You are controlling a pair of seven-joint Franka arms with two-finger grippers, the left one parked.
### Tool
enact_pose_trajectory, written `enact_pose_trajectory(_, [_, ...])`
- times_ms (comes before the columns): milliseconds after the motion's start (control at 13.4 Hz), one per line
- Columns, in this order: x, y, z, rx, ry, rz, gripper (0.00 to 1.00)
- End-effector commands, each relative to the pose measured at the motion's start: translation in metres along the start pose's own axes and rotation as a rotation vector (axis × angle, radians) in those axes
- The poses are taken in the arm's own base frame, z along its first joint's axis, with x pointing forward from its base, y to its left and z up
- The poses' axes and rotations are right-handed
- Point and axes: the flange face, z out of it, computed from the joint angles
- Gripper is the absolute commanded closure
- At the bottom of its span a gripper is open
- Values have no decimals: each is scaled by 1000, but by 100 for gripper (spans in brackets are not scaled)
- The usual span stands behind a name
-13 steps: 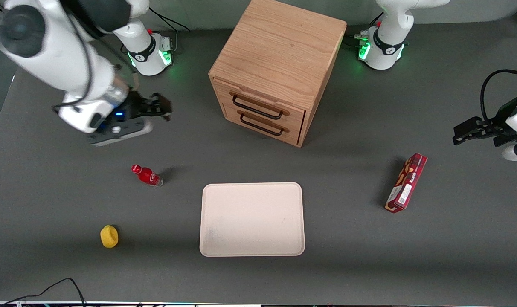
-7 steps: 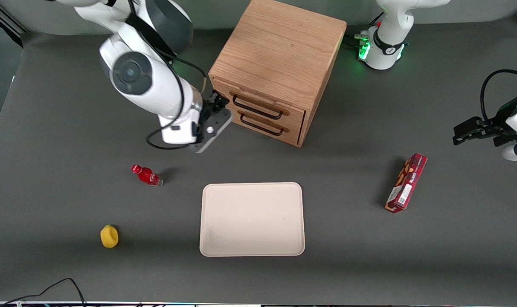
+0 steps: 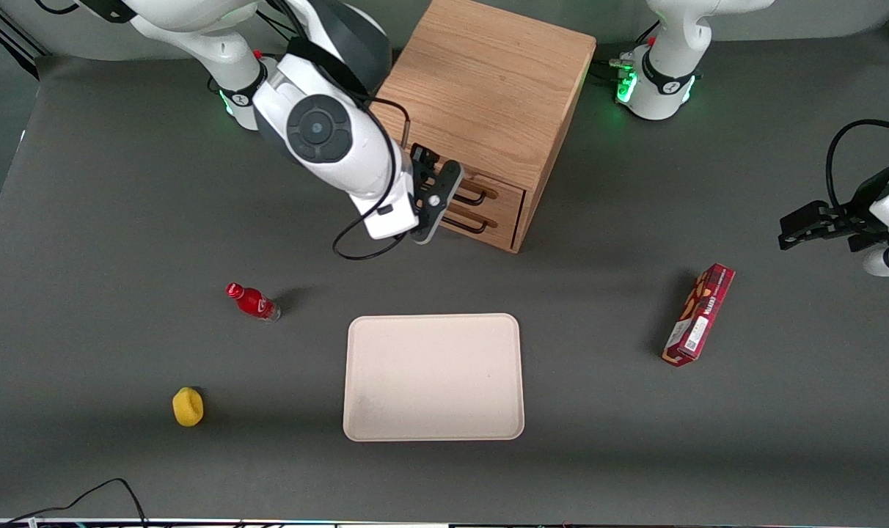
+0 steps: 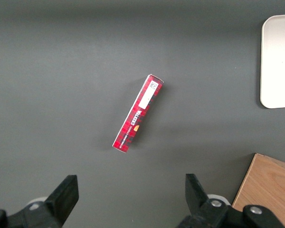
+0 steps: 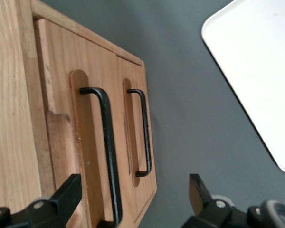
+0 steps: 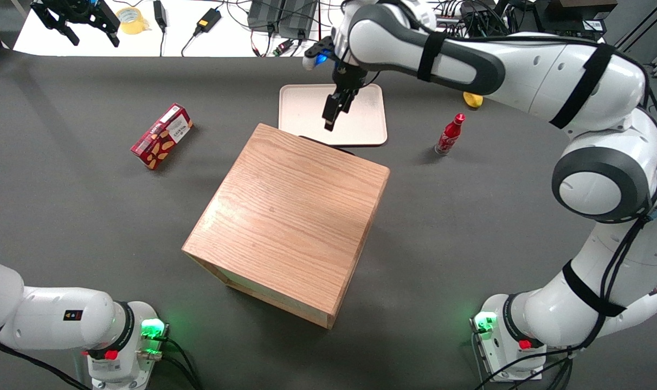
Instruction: Open upper drawer
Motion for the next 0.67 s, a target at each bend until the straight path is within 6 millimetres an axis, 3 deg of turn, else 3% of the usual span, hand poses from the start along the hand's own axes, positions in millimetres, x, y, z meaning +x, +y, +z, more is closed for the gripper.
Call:
enact_pose_trajectory(0, [11, 3, 19, 11, -4, -35, 0])
enact_pose_trajectory(596, [15, 7, 57, -18, -35, -52, 0])
